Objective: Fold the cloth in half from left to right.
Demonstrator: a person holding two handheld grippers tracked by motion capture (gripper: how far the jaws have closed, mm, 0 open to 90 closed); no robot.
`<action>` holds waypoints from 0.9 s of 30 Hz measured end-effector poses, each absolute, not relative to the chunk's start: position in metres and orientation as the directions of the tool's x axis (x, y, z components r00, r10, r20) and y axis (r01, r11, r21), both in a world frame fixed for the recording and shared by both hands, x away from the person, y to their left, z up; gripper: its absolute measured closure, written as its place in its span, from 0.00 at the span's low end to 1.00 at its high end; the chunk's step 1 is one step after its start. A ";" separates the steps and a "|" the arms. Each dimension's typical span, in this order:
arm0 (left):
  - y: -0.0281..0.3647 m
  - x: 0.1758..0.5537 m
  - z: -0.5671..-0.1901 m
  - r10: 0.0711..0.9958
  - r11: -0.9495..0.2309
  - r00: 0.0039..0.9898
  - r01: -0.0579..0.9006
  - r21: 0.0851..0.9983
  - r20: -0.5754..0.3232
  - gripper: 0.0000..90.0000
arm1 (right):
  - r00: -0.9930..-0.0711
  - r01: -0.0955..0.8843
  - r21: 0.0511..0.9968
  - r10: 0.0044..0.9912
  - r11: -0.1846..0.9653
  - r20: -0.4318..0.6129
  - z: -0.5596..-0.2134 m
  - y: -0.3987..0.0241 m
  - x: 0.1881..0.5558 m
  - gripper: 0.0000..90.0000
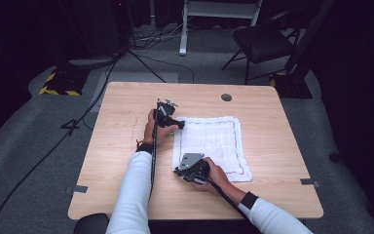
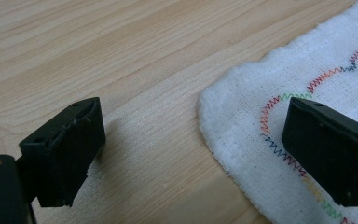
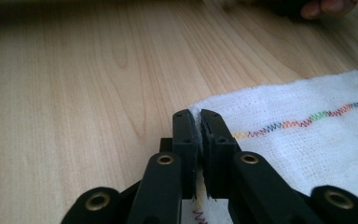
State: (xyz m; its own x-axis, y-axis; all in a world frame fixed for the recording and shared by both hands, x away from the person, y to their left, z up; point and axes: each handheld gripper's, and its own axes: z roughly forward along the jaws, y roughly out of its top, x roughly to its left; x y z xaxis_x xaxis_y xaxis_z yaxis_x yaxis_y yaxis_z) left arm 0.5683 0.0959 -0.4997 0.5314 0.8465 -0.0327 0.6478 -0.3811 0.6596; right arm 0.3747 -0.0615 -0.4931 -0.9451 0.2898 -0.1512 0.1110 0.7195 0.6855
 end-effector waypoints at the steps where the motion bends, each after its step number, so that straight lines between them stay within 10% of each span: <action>1: 0.096 0.568 -0.500 0.847 -0.381 0.531 0.648 0.660 -0.033 0.07 | -0.945 0.111 0.686 0.290 0.720 -0.151 -0.493 -0.061 0.375 0.95; 14: 0.101 0.565 -0.498 0.847 -0.367 0.530 0.637 0.677 -0.039 0.25 | -0.959 0.098 0.685 0.254 0.722 -0.130 -0.492 -0.064 0.368 0.96; 20: 0.102 0.560 -0.495 0.788 -0.399 0.611 0.606 0.688 -0.080 0.75 | -0.959 0.106 0.688 0.258 0.718 -0.121 -0.492 -0.067 0.371 0.96; 27: 0.104 0.558 -0.494 0.772 -0.415 0.631 0.594 0.689 -0.078 0.93 | -0.957 0.113 0.725 0.272 0.680 -0.105 -0.482 -0.072 0.374 0.96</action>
State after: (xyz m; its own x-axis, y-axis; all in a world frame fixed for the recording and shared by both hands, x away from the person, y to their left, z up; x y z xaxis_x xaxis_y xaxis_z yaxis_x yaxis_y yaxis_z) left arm 0.5578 0.1041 -0.4937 0.6309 0.7719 -0.0783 0.5938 -0.4154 0.6891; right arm 0.3739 -0.0721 -0.4820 -0.9566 0.2718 -0.1053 0.1133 0.6795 0.7248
